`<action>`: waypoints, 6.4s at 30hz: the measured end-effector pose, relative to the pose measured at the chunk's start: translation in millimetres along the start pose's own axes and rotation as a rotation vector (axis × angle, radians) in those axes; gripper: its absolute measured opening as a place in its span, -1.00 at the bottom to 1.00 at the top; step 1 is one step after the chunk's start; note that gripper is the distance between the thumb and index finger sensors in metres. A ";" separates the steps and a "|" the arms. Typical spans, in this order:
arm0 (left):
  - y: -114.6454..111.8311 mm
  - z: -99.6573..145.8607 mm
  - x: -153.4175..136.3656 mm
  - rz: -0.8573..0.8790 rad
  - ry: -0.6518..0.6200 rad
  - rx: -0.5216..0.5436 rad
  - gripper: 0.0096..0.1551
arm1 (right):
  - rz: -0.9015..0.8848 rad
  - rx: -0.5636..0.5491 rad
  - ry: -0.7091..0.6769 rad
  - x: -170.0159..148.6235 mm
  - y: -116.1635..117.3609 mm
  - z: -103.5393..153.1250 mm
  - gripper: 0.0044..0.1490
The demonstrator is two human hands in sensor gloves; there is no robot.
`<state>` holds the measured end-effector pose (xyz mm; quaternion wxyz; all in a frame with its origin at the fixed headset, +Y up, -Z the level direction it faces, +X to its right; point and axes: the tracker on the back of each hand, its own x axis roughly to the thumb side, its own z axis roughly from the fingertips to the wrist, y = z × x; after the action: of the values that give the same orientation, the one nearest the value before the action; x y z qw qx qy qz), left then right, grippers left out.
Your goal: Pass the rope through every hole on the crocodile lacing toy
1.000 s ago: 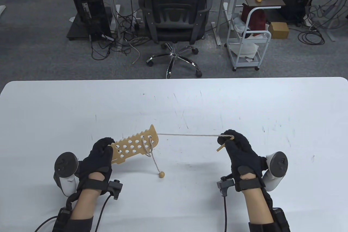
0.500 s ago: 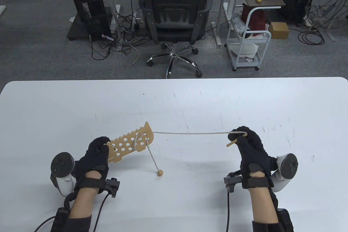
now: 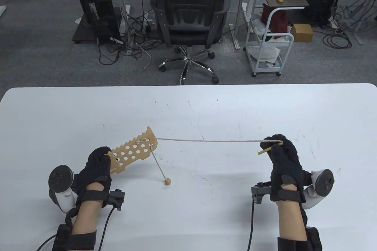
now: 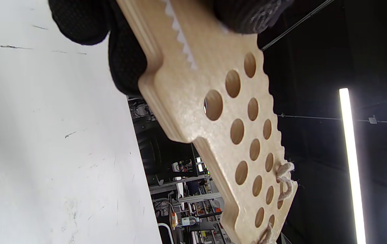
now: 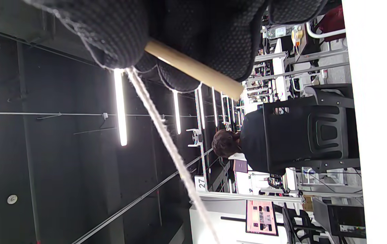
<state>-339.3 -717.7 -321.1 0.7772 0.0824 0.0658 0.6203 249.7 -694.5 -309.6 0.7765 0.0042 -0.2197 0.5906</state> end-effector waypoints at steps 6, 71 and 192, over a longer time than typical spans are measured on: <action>4.8 -1.9 -5.1 0.008 0.023 0.025 -0.42 | -0.010 -0.044 0.011 -2.4 -9.0 -1.7 -0.48; -75.0 25.7 21.9 -0.080 -0.180 -0.358 -0.42 | 0.405 0.199 0.100 -47.4 68.0 32.2 -0.50; -72.5 39.4 35.9 -0.139 -0.266 -0.189 -0.42 | 0.351 0.676 0.188 -74.3 133.3 78.7 -0.29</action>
<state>-254.1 -700.2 -297.8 0.8243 0.0853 -0.0908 0.5523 85.5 -743.1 -298.0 0.6352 0.1680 0.0617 0.7513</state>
